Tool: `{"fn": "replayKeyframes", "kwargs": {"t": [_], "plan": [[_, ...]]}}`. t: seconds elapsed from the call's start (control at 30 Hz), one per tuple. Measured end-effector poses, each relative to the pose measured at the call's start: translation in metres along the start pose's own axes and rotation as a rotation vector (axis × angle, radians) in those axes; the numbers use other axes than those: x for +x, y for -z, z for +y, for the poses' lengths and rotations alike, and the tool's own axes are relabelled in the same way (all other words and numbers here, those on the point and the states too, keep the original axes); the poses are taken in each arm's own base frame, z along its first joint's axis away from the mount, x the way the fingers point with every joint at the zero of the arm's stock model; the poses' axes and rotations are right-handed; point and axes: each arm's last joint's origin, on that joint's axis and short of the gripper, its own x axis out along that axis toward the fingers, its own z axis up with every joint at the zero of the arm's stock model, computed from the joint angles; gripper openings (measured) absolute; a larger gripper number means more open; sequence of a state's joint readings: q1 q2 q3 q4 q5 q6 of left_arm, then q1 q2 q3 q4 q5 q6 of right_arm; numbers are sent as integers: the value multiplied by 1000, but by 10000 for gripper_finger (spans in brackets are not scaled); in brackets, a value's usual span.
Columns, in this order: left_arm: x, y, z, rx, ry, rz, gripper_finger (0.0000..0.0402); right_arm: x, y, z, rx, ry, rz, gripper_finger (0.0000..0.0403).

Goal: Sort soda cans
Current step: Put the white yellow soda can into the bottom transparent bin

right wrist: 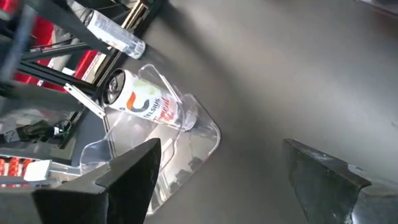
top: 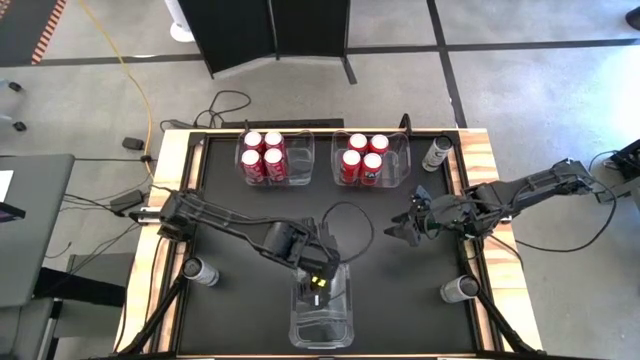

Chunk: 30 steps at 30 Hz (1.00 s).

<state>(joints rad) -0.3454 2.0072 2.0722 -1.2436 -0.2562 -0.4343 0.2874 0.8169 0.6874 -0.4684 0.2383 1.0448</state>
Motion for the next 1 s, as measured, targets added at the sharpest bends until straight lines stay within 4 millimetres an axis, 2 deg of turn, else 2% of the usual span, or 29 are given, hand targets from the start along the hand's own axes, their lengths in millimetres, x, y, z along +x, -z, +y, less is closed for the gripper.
{"fn": "replayKeyframes", "kwargs": {"t": [0.27, 0.57, 0.7, 0.83, 1.0], "plan": [[-61, 0, 20, -83, -60, -201, 376, -20, -12, 13, 14, 36, 31, 349], [-119, 18, 28, -114, -223, -416, 376, -57, -19, 16, 41, 196, 154, 349], [-130, 31, 26, -147, -279, -442, 375, -68, -12, 21, 80, 198, 283, 349], [-131, 44, 24, -178, -348, -402, 375, -74, 2, 26, 111, 224, 381, 349], [-126, 48, 18, -211, -356, -383, 375, -83, 23, 32, 178, 358, 581, 349]]}}
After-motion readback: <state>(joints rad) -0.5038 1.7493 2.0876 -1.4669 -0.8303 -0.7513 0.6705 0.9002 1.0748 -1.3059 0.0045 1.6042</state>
